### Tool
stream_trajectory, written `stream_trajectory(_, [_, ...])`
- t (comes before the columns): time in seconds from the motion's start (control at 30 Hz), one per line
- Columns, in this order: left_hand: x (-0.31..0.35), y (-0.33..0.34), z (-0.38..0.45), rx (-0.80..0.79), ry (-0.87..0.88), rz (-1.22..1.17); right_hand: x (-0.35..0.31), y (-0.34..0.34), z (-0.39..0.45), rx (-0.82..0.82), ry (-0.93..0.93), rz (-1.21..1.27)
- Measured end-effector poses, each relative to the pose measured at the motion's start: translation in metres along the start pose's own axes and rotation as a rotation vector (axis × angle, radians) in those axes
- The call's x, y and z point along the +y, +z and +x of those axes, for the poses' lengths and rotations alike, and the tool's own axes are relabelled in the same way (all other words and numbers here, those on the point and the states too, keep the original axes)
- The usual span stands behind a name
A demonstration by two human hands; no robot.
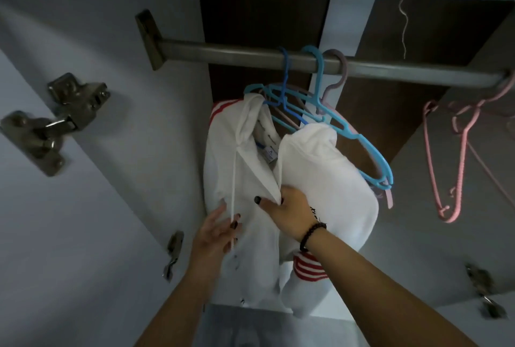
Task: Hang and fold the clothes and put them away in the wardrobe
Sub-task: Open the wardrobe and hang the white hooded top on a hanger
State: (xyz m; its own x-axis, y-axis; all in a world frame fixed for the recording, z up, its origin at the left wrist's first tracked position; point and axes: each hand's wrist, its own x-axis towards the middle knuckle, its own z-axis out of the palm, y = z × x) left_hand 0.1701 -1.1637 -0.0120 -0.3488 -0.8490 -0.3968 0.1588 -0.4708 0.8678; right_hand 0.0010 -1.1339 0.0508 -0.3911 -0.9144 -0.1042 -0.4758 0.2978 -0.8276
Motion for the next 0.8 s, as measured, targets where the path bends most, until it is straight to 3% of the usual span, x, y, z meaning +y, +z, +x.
stream_trajectory(0.17, [-0.091,-0.019,-0.015,0.163,-0.408,0.027,-0.030,-0.001,-0.005,-0.022,0.013,0.000])
stream_trajectory(0.37, [-0.139,-0.033,-0.005,0.200,-0.643,0.085,-0.041,0.006,-0.003,-0.018,0.025,0.108])
stream_trajectory(0.5, [-0.160,-0.043,-0.014,0.071,-0.694,-0.020,-0.051,0.006,-0.003,0.000,0.059,0.223])
stream_trajectory(0.63, [-0.172,-0.039,-0.002,0.096,-0.743,-0.077,-0.064,0.004,-0.005,-0.012,0.113,0.343])
stream_trajectory(0.8, [-0.154,-0.030,0.019,0.175,-0.619,-0.276,-0.079,-0.002,-0.003,-0.049,0.145,0.406])
